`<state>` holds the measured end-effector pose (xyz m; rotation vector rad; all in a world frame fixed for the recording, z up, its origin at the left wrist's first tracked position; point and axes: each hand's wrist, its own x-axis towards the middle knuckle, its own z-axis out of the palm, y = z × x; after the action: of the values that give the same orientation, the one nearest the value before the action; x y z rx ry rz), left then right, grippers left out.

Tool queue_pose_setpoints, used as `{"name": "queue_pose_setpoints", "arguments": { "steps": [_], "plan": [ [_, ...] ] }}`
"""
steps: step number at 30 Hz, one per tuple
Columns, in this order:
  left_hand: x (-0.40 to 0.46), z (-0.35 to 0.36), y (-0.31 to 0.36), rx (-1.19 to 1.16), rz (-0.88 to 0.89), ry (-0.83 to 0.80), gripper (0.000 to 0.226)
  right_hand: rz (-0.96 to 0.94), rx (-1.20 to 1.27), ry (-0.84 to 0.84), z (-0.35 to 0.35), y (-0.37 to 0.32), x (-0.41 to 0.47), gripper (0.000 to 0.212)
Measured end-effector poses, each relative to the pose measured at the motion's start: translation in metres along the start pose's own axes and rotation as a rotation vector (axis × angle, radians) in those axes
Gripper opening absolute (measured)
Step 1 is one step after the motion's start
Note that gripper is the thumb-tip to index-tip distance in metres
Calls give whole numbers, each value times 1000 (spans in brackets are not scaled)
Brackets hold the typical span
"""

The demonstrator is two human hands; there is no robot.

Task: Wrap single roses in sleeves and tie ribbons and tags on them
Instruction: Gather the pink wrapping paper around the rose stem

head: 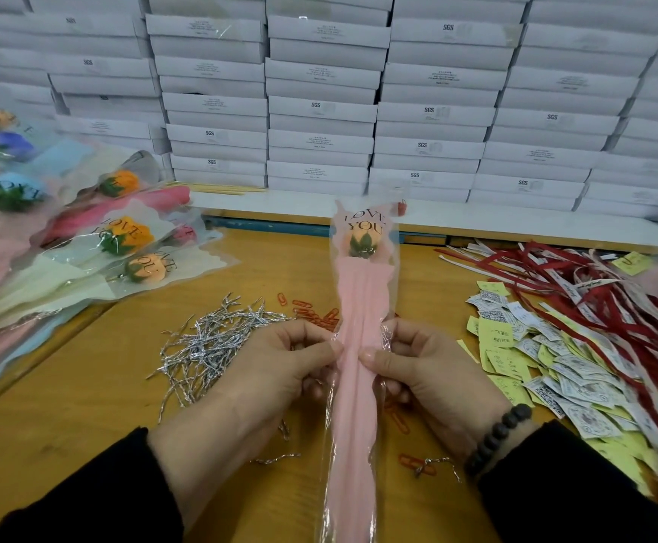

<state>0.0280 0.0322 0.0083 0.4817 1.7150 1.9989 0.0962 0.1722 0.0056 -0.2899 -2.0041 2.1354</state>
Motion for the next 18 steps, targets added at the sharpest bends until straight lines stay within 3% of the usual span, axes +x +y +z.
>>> {"name": "queue_pose_setpoints", "arguments": {
  "steps": [13,18],
  "plan": [
    [-1,0,1,43,20,12,7,-23,5,2,3,1,-1,13],
    [-2,1,2,107,54,29,19,-15,-29,6,4,2,-1,12]
  ]
}}
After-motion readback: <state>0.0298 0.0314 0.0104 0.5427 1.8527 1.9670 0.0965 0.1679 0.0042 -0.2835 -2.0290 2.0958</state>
